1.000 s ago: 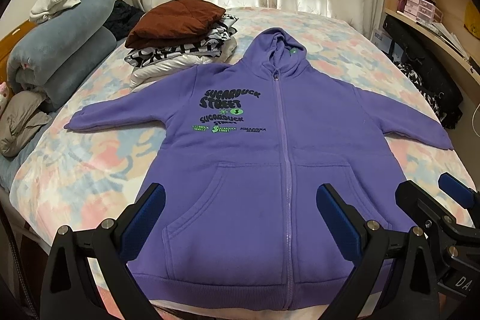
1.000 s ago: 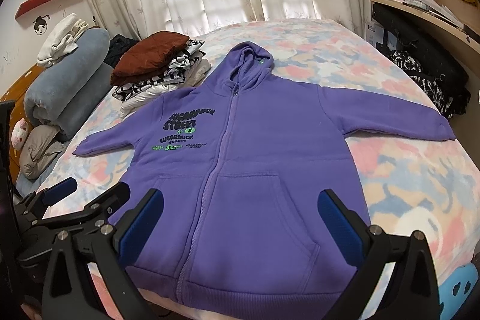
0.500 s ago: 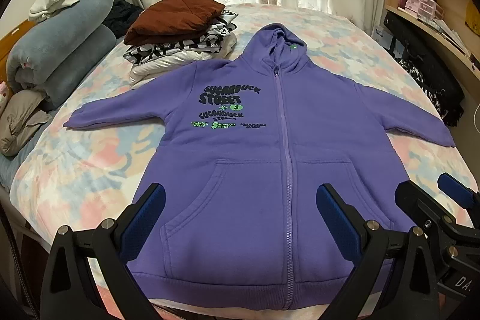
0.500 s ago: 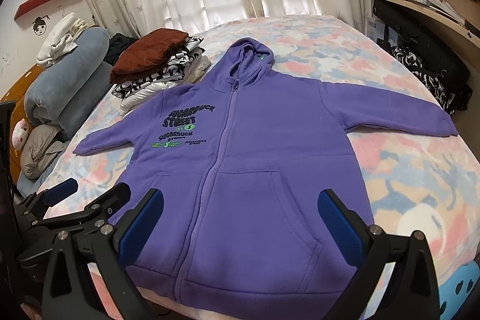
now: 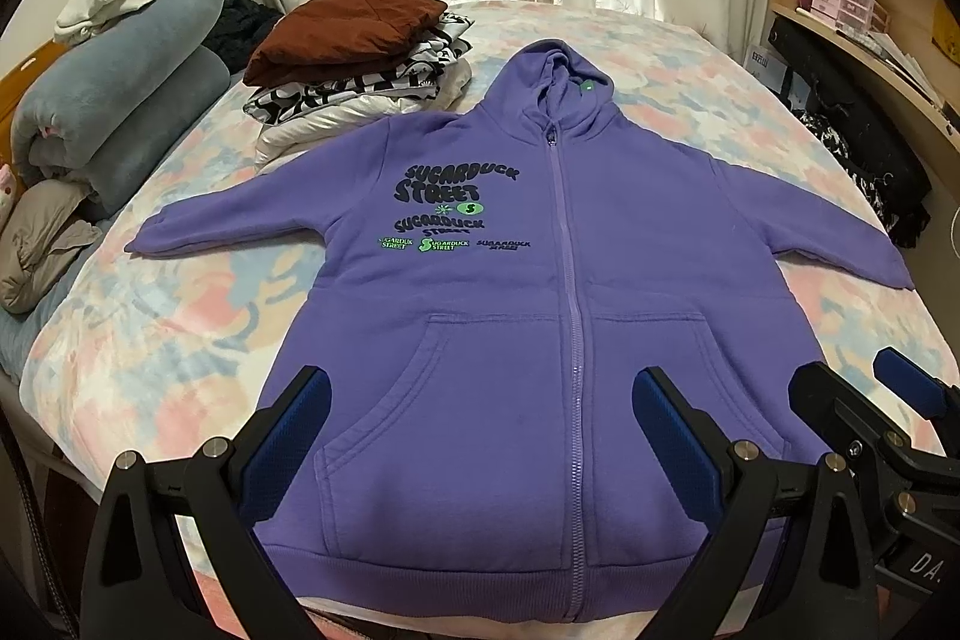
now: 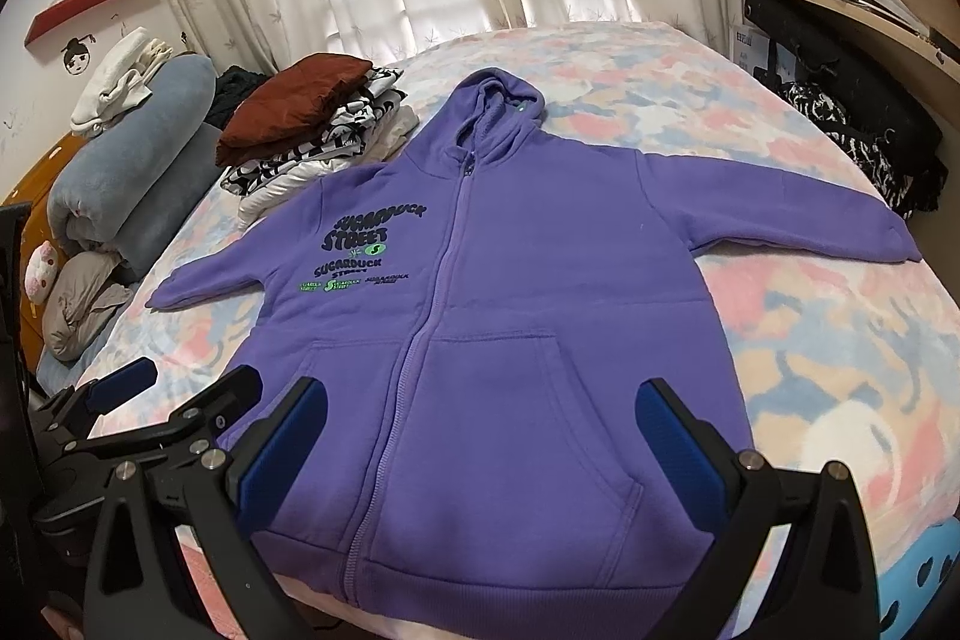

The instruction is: Fold large clothes

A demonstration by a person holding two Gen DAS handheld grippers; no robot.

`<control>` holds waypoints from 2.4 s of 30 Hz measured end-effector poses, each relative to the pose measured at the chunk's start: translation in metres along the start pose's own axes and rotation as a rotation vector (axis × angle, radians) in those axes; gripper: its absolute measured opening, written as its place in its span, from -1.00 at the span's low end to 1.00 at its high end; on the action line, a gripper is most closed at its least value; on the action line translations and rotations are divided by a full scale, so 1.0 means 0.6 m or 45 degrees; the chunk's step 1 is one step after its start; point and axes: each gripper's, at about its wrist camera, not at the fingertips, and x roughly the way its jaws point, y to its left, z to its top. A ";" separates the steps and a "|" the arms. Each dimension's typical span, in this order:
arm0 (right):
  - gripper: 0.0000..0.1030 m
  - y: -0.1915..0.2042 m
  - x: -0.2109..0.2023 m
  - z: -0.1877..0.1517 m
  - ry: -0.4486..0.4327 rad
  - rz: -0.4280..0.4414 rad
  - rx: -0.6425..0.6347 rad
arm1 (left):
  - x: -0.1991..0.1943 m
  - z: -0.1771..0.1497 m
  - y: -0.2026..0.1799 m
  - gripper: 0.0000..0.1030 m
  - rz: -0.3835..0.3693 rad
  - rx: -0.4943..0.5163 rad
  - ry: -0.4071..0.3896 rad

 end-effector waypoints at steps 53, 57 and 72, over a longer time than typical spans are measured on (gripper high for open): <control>1.00 -0.156 -0.072 0.137 -0.282 0.029 0.095 | -0.023 0.185 -0.202 0.94 -0.287 0.162 -0.215; 1.00 -0.204 -0.093 0.163 -0.354 -0.003 0.113 | -0.021 0.215 -0.243 0.94 -0.345 0.174 -0.304; 1.00 -0.392 -0.054 0.229 -0.296 -0.286 0.128 | 0.103 0.281 -0.405 0.95 -0.398 0.197 -0.184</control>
